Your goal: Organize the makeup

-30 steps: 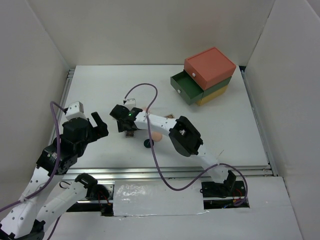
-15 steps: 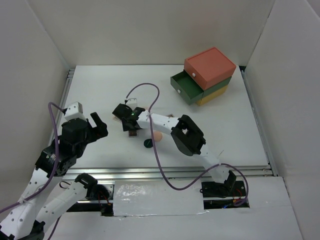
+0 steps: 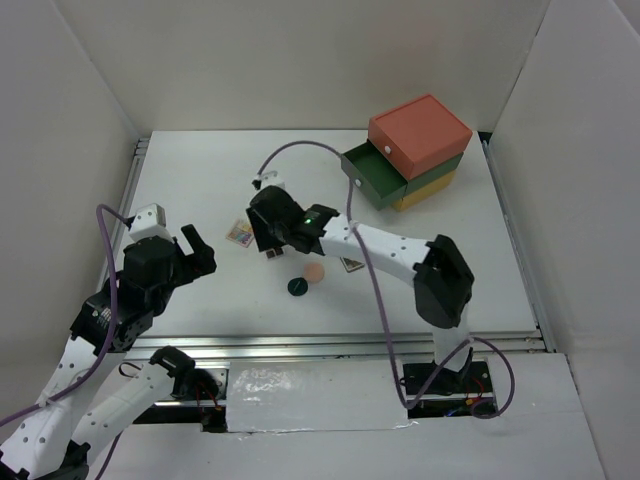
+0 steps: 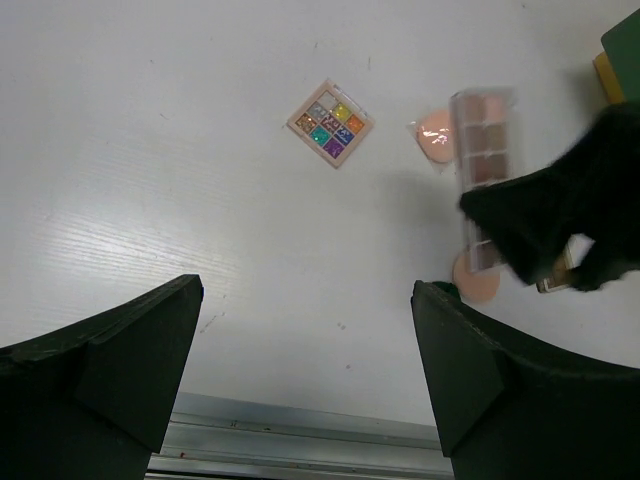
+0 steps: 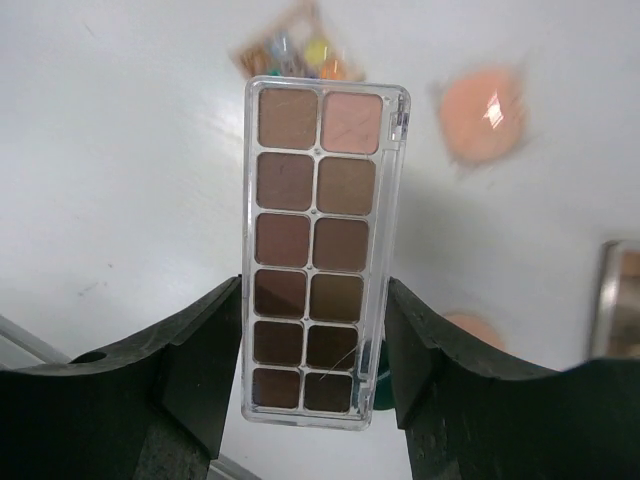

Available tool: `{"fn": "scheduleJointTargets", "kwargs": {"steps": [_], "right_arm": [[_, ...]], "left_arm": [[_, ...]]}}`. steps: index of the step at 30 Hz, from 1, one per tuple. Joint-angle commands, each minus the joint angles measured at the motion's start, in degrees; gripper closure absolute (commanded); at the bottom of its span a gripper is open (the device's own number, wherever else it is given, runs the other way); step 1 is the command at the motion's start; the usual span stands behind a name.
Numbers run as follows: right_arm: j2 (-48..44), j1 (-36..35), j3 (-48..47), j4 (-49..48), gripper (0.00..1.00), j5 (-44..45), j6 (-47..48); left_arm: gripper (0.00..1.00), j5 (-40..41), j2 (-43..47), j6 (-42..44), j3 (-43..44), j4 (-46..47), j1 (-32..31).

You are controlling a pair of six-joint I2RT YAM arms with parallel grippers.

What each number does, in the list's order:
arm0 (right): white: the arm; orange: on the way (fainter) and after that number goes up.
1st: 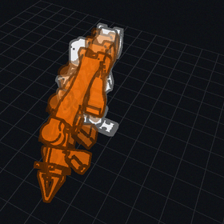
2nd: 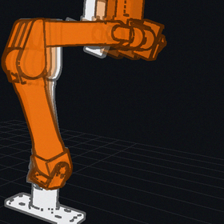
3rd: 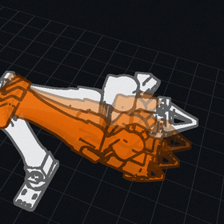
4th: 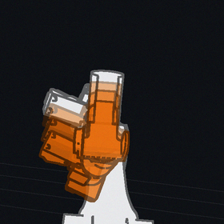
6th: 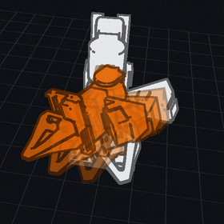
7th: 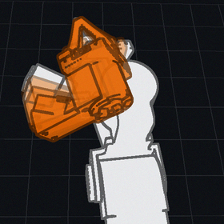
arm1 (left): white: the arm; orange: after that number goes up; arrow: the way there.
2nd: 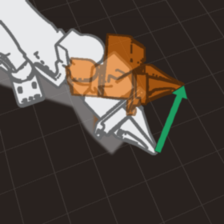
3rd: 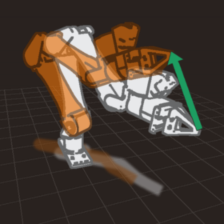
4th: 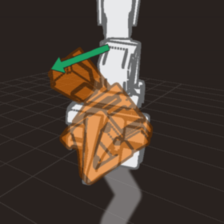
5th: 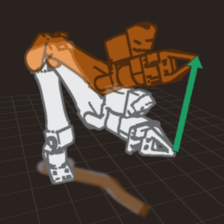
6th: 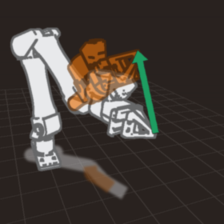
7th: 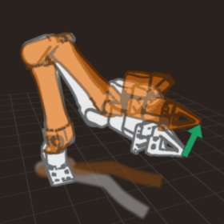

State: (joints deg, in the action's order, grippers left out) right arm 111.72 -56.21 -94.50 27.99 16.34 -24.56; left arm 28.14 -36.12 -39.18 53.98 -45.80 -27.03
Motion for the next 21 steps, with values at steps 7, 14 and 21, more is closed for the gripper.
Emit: {"fn": "scheduleJointTargets", "kwargs": {"steps": [7,14,21], "right_arm": [[-8.2,11.0,-1.6,-7.1,0.77,22.3,30.9],[-2.0,17.9,-1.0,-28.0,0.79,43.1,54.7],[0.9,21.0,1.8,-39.6,0.78,44.0,66.2]], "left_arm": [[0.0,-1.3,0.8,1.0,-0.2,2.3,0.1],[0.01,-2.1,0.7,1.4,-0.2,2.5,0.1],[0.01,-2.7,0.9,1.7,-0.3,2.8,0.1]]}}
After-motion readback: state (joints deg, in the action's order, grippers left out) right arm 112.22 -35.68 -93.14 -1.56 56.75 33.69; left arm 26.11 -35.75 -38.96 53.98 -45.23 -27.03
